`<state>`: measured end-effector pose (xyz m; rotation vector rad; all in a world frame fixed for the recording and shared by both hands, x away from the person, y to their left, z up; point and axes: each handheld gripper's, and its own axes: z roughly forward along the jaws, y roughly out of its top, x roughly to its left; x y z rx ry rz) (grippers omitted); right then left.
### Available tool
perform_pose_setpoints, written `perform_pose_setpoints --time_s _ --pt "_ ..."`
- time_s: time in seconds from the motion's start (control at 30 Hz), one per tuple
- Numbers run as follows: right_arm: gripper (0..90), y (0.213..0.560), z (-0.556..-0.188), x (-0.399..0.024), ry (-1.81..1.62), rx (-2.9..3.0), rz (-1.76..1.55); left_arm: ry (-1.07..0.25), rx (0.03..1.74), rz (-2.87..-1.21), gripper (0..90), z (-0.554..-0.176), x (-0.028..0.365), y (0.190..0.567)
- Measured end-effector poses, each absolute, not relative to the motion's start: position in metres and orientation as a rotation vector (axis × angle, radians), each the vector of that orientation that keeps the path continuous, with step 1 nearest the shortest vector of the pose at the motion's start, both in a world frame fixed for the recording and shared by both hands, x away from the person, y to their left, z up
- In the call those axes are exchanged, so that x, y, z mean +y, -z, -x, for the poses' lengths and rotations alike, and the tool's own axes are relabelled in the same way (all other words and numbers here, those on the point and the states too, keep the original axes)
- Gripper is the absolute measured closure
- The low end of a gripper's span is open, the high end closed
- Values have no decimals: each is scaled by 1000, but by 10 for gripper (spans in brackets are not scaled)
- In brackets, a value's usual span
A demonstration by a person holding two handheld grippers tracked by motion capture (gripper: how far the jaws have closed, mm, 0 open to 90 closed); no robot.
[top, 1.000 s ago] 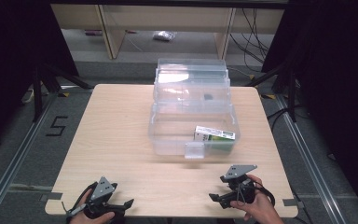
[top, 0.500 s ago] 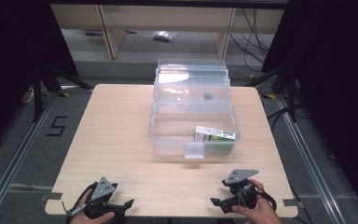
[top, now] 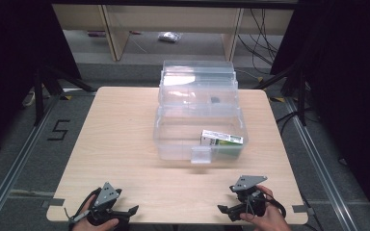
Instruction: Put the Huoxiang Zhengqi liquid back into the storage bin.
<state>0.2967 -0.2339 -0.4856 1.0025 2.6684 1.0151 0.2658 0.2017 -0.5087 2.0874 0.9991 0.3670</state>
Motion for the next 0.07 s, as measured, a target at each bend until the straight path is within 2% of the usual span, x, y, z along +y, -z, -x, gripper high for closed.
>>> perform_pose_setpoints --time_s 0.07 --pt "189 486 -297 -234 -1015 2666 -1002 -380 1007 -2087 155 -267 202 509"
